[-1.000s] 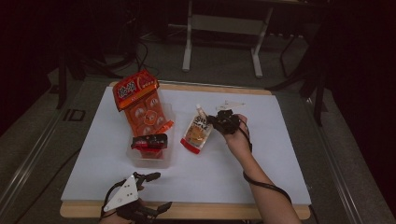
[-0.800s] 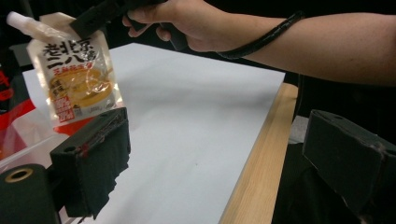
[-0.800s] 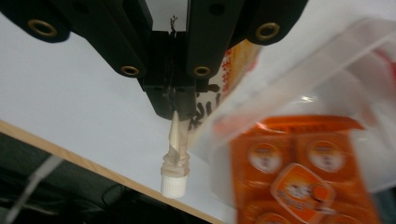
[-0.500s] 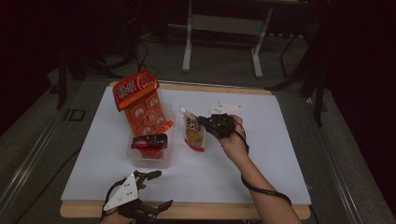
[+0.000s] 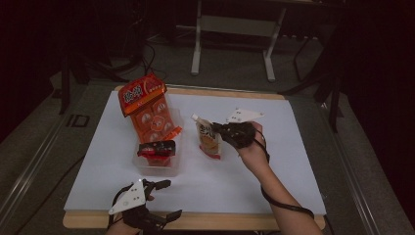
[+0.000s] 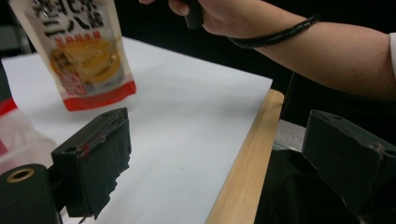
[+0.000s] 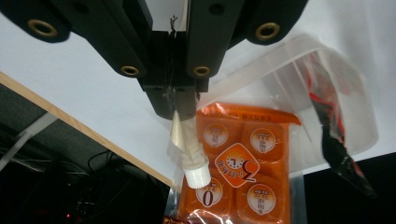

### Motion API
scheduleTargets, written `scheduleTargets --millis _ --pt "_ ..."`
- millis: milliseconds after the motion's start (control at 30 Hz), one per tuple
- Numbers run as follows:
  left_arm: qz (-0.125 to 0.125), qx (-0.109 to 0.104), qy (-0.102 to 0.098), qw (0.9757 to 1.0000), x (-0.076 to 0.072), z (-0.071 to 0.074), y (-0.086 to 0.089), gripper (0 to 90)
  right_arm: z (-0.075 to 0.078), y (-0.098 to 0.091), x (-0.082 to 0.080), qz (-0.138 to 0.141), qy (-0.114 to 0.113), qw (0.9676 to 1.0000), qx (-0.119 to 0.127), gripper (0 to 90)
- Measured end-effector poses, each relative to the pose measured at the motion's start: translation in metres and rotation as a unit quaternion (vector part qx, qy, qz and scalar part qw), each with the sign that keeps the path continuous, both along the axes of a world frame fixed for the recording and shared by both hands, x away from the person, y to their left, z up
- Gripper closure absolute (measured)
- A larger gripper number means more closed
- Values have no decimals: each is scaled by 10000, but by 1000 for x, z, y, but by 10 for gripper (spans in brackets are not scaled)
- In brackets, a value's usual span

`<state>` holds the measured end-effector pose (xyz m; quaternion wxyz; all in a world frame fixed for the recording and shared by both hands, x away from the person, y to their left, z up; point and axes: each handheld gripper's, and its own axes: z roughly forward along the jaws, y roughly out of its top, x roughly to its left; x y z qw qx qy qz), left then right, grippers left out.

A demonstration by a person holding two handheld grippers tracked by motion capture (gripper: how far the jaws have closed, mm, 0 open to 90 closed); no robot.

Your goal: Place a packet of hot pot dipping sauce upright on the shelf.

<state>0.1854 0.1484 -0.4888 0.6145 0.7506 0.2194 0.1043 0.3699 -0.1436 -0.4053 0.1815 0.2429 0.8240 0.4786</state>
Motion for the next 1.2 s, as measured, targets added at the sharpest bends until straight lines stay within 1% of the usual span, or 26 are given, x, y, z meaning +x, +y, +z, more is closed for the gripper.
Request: scheduleTargets --millis 100,167,200,233,267,300,367,400,467,567,667,733,767,800,833,1067,1133,1200 --pt "-36 -51 3 10000 0 2 -1 85 4 -6 -7 53 -23 10000 32 895" --pt "-60 -25 1 10000 0 3 -2 85 7 -10 -12 83 -48 10000 23 895" --pt "-60 -25 1 10000 0 3 -2 85 7 -10 -12 83 -48 10000 23 895" --pt "-67 -47 32 10000 1 5 -2 86 10 -15 -19 138 -76 9999 32 895" --pt "-67 -47 32 10000 1 5 -2 86 10 -15 -19 138 -76 9999 32 895" --pt "-107 -136 62 9998 2 6 -1 86 13 -19 -25 197 -103 9997 35 895" --pt "-109 -26 25 9999 3 7 0 86 16 -22 -31 244 -147 9996 20 895" --pt "-116 28 -4 9999 3 8 -1 86 17 -24 -34 265 -150 9995 59 895" --pt "-99 71 -31 9999 3 10 -1 88 20 -28 -40 317 -167 9993 80 895" --pt "-113 77 -66 9999 4 12 -3 102 24 -33 -50 386 -210 9989 165 895" --pt "-130 91 -95 9998 6 14 -5 110 27 -37 -59 457 -267 9984 185 895" --pt "-160 51 -85 9998 7 16 -5 111 30 -40 -66 515 -304 9980 213 895" --pt "-158 80 -106 9998 7 18 -6 114 32 -41 -70 545 -306 9978 213 895" --pt "-173 72 -120 9998 8 19 -6 116 33 -43 -73 567 -349 9975 223 895" --pt "-183 72 -131 9997 8 20 -6 120 34 -44 -77 598 -346 9973 237 895" --pt "-257 92 -218 9994 14 34 -10 138 44 -54 -100 823 -433 9950 359 894" --pt "-300 79 -210 9993 16 38 -11 141 46 -56 -106 877 -449 9943 396 895" --pt "-307 129 -239 9992 18 42 -14 143 49 -57 -112 927 -480 9936 426 894"
